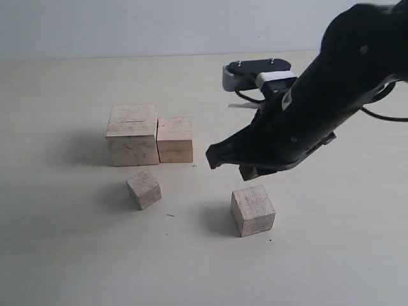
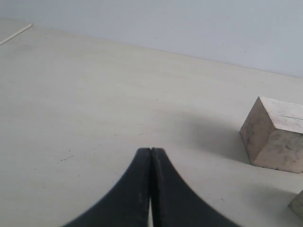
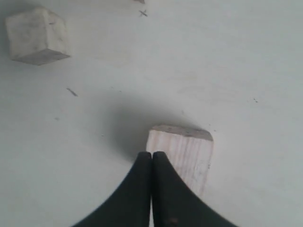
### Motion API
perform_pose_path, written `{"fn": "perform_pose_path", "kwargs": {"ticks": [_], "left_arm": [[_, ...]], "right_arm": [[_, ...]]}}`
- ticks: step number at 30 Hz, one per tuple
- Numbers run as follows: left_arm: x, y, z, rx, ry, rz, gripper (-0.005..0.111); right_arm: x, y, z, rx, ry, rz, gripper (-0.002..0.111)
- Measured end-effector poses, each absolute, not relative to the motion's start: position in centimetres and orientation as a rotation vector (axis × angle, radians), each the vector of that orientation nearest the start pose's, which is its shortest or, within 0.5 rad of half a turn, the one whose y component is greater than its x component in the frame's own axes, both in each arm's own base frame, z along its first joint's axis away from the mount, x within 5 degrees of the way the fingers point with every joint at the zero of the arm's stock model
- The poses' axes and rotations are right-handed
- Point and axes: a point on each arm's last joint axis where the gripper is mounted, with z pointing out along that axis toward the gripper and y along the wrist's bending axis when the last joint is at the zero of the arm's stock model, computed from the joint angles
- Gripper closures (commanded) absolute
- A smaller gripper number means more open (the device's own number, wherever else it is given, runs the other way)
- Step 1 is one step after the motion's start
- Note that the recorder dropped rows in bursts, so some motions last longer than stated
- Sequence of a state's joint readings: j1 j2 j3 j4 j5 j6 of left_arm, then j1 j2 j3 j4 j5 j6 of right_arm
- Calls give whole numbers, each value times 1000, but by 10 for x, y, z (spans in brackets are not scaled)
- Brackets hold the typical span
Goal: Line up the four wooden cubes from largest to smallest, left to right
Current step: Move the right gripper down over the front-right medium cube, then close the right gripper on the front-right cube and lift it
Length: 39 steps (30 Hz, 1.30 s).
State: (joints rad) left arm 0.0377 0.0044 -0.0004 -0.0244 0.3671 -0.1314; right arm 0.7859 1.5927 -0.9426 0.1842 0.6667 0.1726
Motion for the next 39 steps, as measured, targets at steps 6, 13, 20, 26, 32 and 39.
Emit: {"fn": "perform_pose_path", "kwargs": {"ticks": [6, 13, 20, 26, 32, 39], "left_arm": [[53, 1, 180, -172, 1847, -89, 107], [53, 1, 180, -172, 1847, -89, 107], [53, 1, 180, -172, 1847, -89, 107], [53, 1, 180, -172, 1847, -89, 107], [53, 1, 180, -172, 1847, -89, 107], [53, 1, 180, -172, 1847, -89, 107]], "right_arm": [[197, 230, 192, -713, 2786, 274, 106], [195, 232, 191, -791, 2741, 215, 80], [196, 230, 191, -748, 2758, 183, 30], [195, 229, 191, -648, 2792, 195, 24], [196, 231, 177, -604, 2857, 161, 24], [198, 233, 155, -604, 2923, 98, 24]]}}
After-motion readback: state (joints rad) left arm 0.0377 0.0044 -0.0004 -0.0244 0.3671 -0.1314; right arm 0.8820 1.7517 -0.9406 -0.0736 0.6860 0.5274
